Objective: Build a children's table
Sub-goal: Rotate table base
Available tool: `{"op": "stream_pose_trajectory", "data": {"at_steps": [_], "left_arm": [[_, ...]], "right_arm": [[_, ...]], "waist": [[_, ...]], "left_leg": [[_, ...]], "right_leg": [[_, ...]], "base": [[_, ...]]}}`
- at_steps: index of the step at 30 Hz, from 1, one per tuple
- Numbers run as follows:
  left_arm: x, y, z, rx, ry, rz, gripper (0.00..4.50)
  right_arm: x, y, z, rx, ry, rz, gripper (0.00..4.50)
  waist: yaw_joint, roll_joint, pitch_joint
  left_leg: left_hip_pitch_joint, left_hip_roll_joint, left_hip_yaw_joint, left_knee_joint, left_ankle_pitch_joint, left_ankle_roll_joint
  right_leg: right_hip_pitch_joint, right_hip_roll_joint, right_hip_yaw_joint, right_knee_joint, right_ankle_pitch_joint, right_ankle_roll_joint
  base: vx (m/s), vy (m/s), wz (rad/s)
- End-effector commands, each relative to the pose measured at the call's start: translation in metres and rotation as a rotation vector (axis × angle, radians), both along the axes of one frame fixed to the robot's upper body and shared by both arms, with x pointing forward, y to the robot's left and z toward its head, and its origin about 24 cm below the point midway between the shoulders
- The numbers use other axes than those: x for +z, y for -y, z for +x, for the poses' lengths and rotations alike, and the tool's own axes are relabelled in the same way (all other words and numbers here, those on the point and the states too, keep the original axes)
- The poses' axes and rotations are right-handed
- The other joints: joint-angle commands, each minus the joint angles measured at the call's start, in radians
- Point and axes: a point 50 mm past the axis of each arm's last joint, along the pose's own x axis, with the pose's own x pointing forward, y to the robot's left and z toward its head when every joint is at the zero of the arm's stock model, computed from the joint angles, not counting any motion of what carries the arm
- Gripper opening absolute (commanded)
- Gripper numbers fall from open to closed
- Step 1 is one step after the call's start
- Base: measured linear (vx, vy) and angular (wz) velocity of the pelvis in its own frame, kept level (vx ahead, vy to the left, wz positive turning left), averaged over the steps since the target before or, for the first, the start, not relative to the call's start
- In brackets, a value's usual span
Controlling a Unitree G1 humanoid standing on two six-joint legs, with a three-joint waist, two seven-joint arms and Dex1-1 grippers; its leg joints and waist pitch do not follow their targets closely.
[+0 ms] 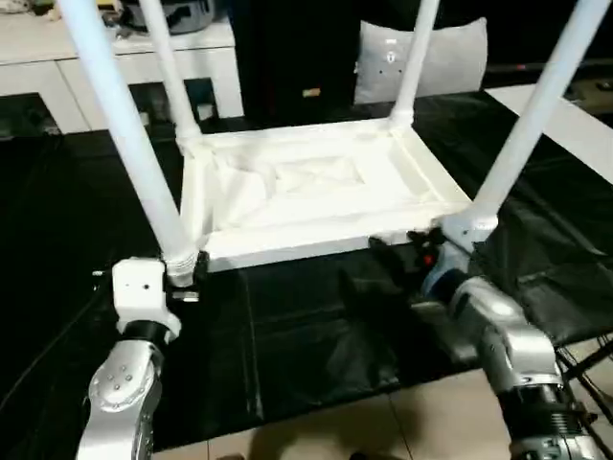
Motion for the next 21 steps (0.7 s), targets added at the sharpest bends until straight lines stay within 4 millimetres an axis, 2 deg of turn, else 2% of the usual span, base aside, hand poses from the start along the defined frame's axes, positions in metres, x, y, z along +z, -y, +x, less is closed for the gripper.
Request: {"op": "stream_pose_trajectory", "data": {"at_steps": [1,4,5,7,8,11,13,14,16,18,19,21], "left_arm": [[0.002,-0.002,0.003,0.001,0.017,-0.001,4.45],[0.008,-0.006,0.019,-0.064,0.033,0.024,4.45],[0.009,-0.008,0.023,-0.075,0.031,0.03,4.45],[0.011,-0.011,0.029,-0.085,0.029,0.039,4.45],[0.011,-0.012,0.032,-0.089,0.029,0.042,4.45],[0.015,-0.014,0.039,-0.099,0.039,0.044,4.45],[0.022,-0.016,0.053,-0.162,0.043,0.051,4.45],[0.024,-0.015,0.056,-0.189,0.04,0.06,4.45],[0.027,-0.014,0.061,-0.242,0.037,0.061,4.45],[0.032,-0.011,0.066,-0.376,0.021,0.026,4.45],[0.034,-0.007,0.066,-0.528,-0.003,0.003,4.45],[0.034,-0.005,0.063,-0.649,-0.03,0.005,4.45]], "right_arm": [[0.002,0.004,-0.001,-0.008,-0.001,-0.025,4.5],[0.0,0.004,-0.002,-0.008,-0.029,-0.042,4.5],[-0.002,0.004,-0.002,-0.005,-0.038,-0.051,4.5],[-0.003,0.003,-0.002,-0.003,-0.049,-0.055,4.5],[-0.003,0.002,-0.001,-0.001,-0.053,-0.055,4.5],[-0.005,0.001,0.0,0.003,-0.065,-0.055,4.5],[-0.009,0.001,0.004,-0.006,-0.094,-0.063,4.5],[-0.01,0.002,0.005,-0.01,-0.102,-0.072,4.5],[-0.012,0.003,0.008,-0.016,-0.109,-0.085,4.5],[-0.013,0.007,0.014,-0.037,-0.119,-0.095,4.5],[-0.014,0.01,0.02,-0.048,-0.125,-0.1,4.5],[-0.016,0.013,0.023,-0.052,-0.132,-0.106,4.5]], "waist": [[0.0,-0.001,-0.051],[0.005,-0.001,-0.054],[0.007,-0.001,-0.055],[0.008,-0.001,-0.057],[0.009,-0.003,-0.06],[0.008,-0.013,-0.06],[0.012,-0.008,-0.062],[0.014,-0.008,-0.065],[0.015,-0.009,-0.062],[0.017,-0.01,-0.063],[0.019,-0.016,-0.063],[0.025,-0.014,-0.062]], "left_leg": [[-0.003,0.016,-0.007,-0.077,-0.297,0.057],[0.001,0.012,-0.004,-0.075,-0.269,0.061],[-0.004,0.015,-0.007,-0.078,-0.254,0.059],[-0.003,0.017,-0.006,-0.077,-0.237,0.055],[-0.004,0.019,-0.006,-0.077,-0.219,0.055],[-0.007,0.02,-0.003,-0.076,-0.194,0.061],[-0.002,0.017,-0.001,-0.074,-0.172,0.062],[0.001,0.021,-0.002,-0.074,-0.158,0.056],[0.001,0.024,0.0,-0.076,-0.17,0.051],[0.002,0.022,0.001,-0.076,-0.165,0.046],[0.003,0.019,0.004,-0.075,-0.16,0.044],[0.007,0.023,0.005,-0.076,-0.157,0.036]], "right_leg": [[0.046,-0.051,0.041,-0.095,-0.507,0.0],[0.043,-0.051,0.046,-0.093,-0.488,-0.004],[0.049,-0.052,0.046,-0.087,-0.466,-0.009],[0.049,-0.054,0.05,-0.081,-0.429,-0.026],[0.052,-0.056,0.053,-0.074,-0.398,-0.041],[0.052,-0.057,0.055,-0.07,-0.382,-0.056],[0.05,-0.059,0.058,-0.069,-0.374,-0.066],[0.051,-0.06,0.06,-0.061,-0.336,-0.08],[0.051,-0.06,0.061,-0.057,-0.325,-0.097],[0.052,-0.062,0.064,-0.055,-0.32,-0.11],[0.051,-0.065,0.065,-0.052,-0.33,-0.121],[0.049,-0.068,0.069,-0.049,-0.325,-0.134]], "base": [[0.0,0.0,0.0],[0.0,0.0,0.0],[0.0,0.0,0.0],[0.0,0.0,0.0],[0.0,0.0,0.0],[0.0,0.0,0.0],[0.0,0.0,0.0],[0.0,0.0,0.0],[0.0,0.0,0.0],[0.0,0.0,0.0],[0.0,0.0,0.0],[0.0,0.0,0.0]]}}
